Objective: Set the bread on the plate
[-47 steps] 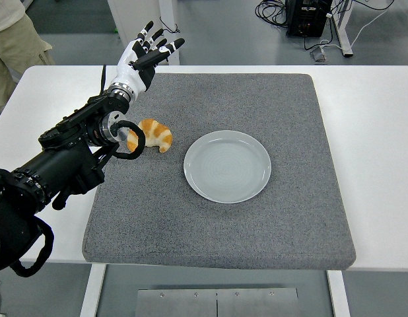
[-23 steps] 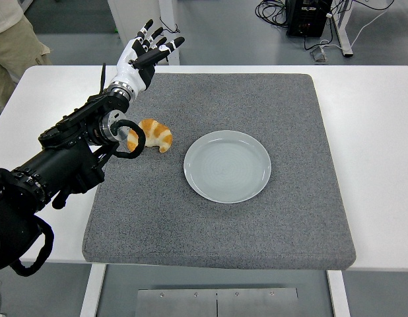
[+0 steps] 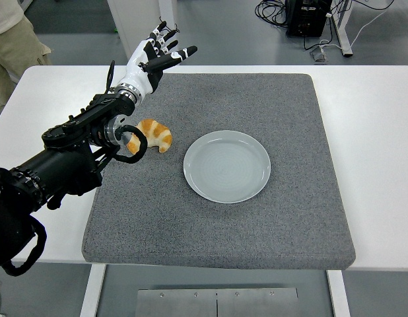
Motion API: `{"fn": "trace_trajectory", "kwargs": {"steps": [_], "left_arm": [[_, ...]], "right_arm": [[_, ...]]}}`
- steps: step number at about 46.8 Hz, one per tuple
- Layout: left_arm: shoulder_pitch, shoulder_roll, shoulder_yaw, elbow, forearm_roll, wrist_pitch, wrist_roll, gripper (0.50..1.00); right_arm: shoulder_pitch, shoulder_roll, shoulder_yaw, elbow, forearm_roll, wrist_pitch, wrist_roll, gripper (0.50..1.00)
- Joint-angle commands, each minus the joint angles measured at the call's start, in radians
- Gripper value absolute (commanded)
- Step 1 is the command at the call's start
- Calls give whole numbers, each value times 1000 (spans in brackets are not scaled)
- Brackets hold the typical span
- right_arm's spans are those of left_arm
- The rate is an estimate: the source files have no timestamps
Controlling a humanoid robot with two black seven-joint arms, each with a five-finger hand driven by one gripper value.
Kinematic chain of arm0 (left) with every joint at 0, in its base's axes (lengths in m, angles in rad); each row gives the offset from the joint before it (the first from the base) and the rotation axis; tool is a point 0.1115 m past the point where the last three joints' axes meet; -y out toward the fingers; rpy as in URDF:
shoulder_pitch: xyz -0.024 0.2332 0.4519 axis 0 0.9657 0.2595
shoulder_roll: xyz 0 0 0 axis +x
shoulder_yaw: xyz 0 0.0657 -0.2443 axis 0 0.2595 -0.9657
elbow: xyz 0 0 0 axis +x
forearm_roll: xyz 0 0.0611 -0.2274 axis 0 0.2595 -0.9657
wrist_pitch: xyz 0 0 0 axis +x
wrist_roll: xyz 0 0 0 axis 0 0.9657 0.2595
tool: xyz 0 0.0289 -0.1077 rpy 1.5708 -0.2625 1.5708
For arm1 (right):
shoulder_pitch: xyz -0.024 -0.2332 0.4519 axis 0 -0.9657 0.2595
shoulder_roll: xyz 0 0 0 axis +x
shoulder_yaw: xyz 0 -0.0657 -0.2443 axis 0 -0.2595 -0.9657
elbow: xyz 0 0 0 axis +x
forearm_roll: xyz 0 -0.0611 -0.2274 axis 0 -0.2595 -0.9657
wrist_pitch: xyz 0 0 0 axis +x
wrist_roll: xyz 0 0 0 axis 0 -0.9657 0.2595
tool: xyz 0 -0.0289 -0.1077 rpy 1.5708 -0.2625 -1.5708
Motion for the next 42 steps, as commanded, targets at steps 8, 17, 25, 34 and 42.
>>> {"fn": "trace_trajectory", "kwargs": {"steps": [8,17,25,34,42], "left_arm": [[-30,125,60,-198,88,42,9,977],[-57,203,110,-356,296,177,82,977],[-63,300,132,-505,470,188,222,977],[-62,415,156,-667,674,186,259,977],[-60,490,207,-708,920,180,256,977]], "right_arm": [[0,0,0,0,0,0,0,1000],[0,0,0,0,0,0,0,1000],[0,0,0,0,0,0,0,1000],[0,0,0,0,0,0,-1,1000],[0,0,0,0,0,0,0,1000]]}}
